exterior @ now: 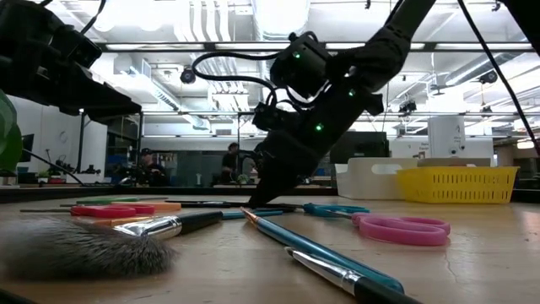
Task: Pick & Place Paint Supplies
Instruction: Put the black paint brush into the white bin
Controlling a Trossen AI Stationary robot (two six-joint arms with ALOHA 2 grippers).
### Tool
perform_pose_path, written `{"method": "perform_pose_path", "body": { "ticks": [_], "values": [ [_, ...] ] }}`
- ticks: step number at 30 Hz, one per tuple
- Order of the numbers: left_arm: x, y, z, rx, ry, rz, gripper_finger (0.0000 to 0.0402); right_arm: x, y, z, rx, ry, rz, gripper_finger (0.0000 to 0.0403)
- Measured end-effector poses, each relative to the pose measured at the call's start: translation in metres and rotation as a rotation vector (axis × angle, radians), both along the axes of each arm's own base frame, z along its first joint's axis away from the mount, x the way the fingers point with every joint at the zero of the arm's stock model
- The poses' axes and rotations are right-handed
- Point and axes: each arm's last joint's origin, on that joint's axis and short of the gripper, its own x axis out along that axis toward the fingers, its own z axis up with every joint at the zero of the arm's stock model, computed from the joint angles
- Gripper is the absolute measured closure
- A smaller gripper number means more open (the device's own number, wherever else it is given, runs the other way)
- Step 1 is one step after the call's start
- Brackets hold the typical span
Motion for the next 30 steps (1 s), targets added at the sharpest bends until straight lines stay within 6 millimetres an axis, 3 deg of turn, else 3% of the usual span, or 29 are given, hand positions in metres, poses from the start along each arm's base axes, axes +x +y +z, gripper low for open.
{"method": "perform_pose_path", "body": {
  "ticks": [14, 30],
  "values": [
    [0.0, 0.0, 0.0, 0.0, 0.0, 0.0, 0.0232, -0.0011, 0.0, -0.0013, 0.064, 0.027, -0.053, 0.0382],
    [0.0, 0.0, 0.0, 0.0, 0.0, 0.0, 0.0232, -0.0024, 0.0004, 0.0066, 0.07, 0.014, -0.043, 0.0386]
  ]
}}
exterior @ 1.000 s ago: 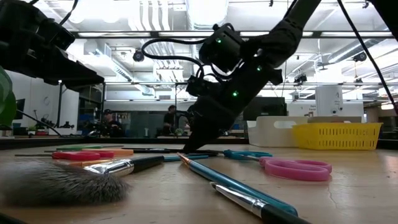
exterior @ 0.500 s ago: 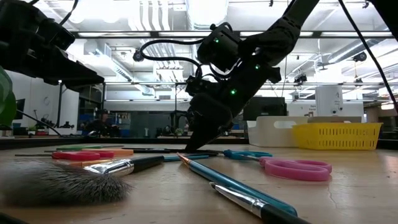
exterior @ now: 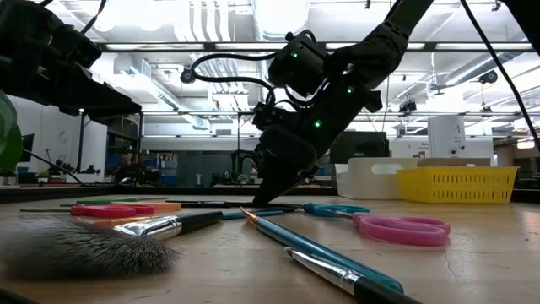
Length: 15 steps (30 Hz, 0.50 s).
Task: Pick & Place Paint Supplies
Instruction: Put the black paint brush into the white bin
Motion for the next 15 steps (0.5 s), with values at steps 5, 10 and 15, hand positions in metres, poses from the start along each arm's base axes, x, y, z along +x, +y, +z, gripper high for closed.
{"method": "perform_pose_path", "body": {
  "ticks": [5, 10, 15],
  "values": [
    [0.0, 0.0, 0.0, 0.0, 0.0, 0.0, 0.0232, -0.001, 0.0, 0.007, 0.005, -0.001, 0.009, 0.0386],
    [0.0, 0.0, 0.0, 0.0, 0.0, 0.0, 0.0232, -0.001, 0.001, 0.017, 0.01, -0.029, 0.014, 0.0387],
    [0.0, 0.0, 0.0, 0.0, 0.0, 0.0, 0.0232, -0.003, 0.001, 0.031, 0.008, -0.056, 0.012, 0.0387]
  ]
}}
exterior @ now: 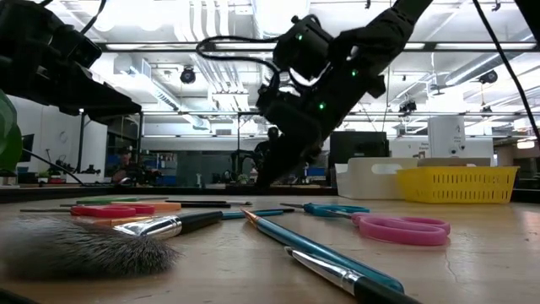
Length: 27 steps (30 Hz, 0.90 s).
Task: Pick & Place Paint Supplies
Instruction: Put the black paint brush into the white bin
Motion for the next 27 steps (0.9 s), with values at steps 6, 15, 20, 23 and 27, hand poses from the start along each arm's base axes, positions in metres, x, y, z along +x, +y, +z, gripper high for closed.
{"method": "perform_pose_path", "body": {
  "ticks": [6, 15, 20, 23, 27],
  "values": [
    [0.0, 0.0, 0.0, 0.0, -0.001, 0.0, 0.0232, -0.004, -0.002, 0.027, -0.001, -0.069, -0.021, 0.0387],
    [0.0, 0.0, 0.0, 0.0, 0.0, 0.0, 0.0232, -0.018, -0.027, 0.075, 0.089, -0.203, -0.179, 0.0387],
    [0.0, 0.0, 0.0, 0.0, 0.0, 0.0, 0.0232, -0.031, -0.042, 0.103, 0.089, -0.272, -0.293, 0.0387],
    [0.0, 0.0, 0.0, 0.0, 0.0, 0.0, 0.0232, -0.043, -0.049, 0.116, 0.038, -0.269, -0.374, 0.0387],
    [0.0, 0.0, 0.0, 0.0, 0.0, 0.0, 0.0232, -0.061, -0.056, 0.13, 0.021, -0.253, -0.517, 0.0387]
  ]
}}
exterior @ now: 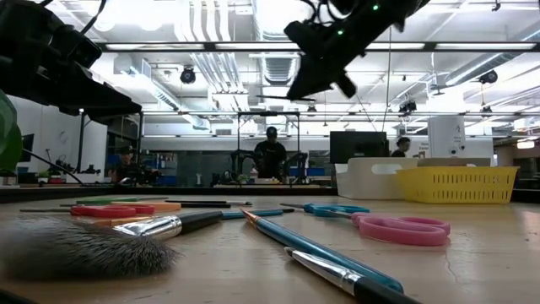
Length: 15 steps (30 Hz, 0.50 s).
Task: Pick & Place Paint Supplies
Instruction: Put the black paint brush into the white bin
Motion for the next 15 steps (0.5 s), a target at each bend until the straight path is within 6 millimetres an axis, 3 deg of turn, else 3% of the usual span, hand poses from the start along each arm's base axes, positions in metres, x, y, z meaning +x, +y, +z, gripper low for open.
{"method": "perform_pose_path", "body": {
  "ticks": [9, 15],
  "values": [
    [0.0, 0.0, 0.0, 0.0, 0.0, 0.0, 0.0232, -0.049, -0.009, 0.016, 0.009, 0.163, -0.238, 0.0387],
    [0.0, 0.0, 0.0, 0.0, 0.0, 0.0, 0.0232, -0.078, -0.027, 0.02, -0.026, 0.25, -0.343, 0.0387]
  ]
}}
